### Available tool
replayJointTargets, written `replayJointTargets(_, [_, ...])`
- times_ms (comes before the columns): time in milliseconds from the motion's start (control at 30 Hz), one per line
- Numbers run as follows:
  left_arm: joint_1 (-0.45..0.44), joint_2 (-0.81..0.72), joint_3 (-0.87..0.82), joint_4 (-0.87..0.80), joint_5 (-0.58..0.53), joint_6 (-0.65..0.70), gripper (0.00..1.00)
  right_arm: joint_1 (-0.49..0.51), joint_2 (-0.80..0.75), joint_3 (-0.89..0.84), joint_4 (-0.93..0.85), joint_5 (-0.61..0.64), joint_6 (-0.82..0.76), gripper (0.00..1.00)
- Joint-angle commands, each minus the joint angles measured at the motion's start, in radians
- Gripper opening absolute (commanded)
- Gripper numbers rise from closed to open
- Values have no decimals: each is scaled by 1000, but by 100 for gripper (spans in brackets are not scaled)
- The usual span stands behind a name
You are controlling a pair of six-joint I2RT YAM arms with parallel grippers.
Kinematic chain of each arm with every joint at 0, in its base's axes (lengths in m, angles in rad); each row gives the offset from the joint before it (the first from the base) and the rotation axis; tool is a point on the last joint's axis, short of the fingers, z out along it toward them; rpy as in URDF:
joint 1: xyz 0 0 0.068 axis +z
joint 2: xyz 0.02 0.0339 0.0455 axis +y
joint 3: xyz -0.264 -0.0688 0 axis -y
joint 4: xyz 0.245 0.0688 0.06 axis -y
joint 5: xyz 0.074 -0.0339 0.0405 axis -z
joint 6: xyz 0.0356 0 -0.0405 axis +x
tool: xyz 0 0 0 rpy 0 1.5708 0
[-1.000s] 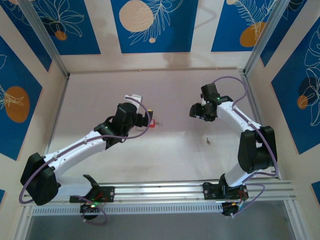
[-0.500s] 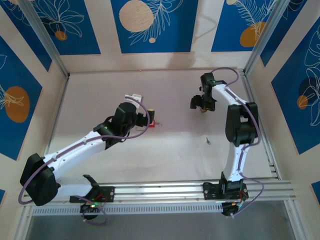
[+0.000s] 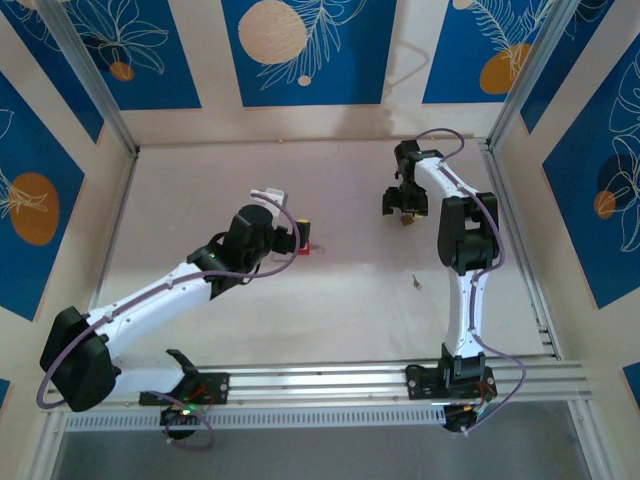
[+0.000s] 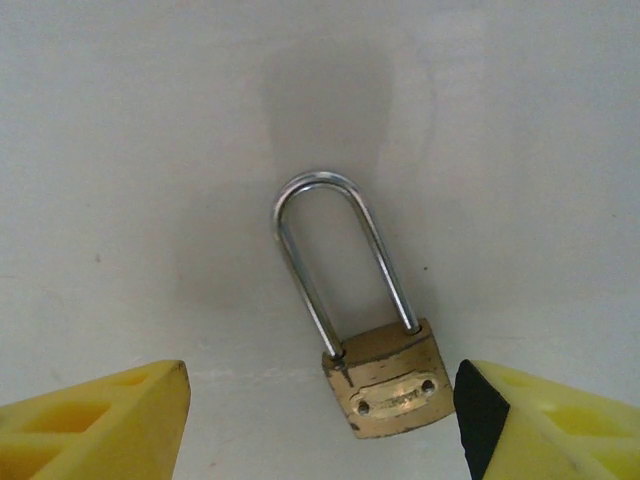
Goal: Unlock with the key
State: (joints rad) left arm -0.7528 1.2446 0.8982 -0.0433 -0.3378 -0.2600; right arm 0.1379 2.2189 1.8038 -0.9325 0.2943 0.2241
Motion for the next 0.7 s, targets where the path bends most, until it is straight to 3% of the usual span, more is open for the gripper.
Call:
replayJointTargets(0, [-12, -27, -3, 24, 24, 9, 100, -16, 48, 42, -56, 28, -16, 70])
replayJointTargets(467, [-14, -25, -5, 29, 20, 28, 100, -14, 14, -11, -5, -34, 16, 41])
replayJointTargets(667, [-17, -44, -22, 61, 47, 38, 100, -11, -21, -30, 22, -65, 59, 37])
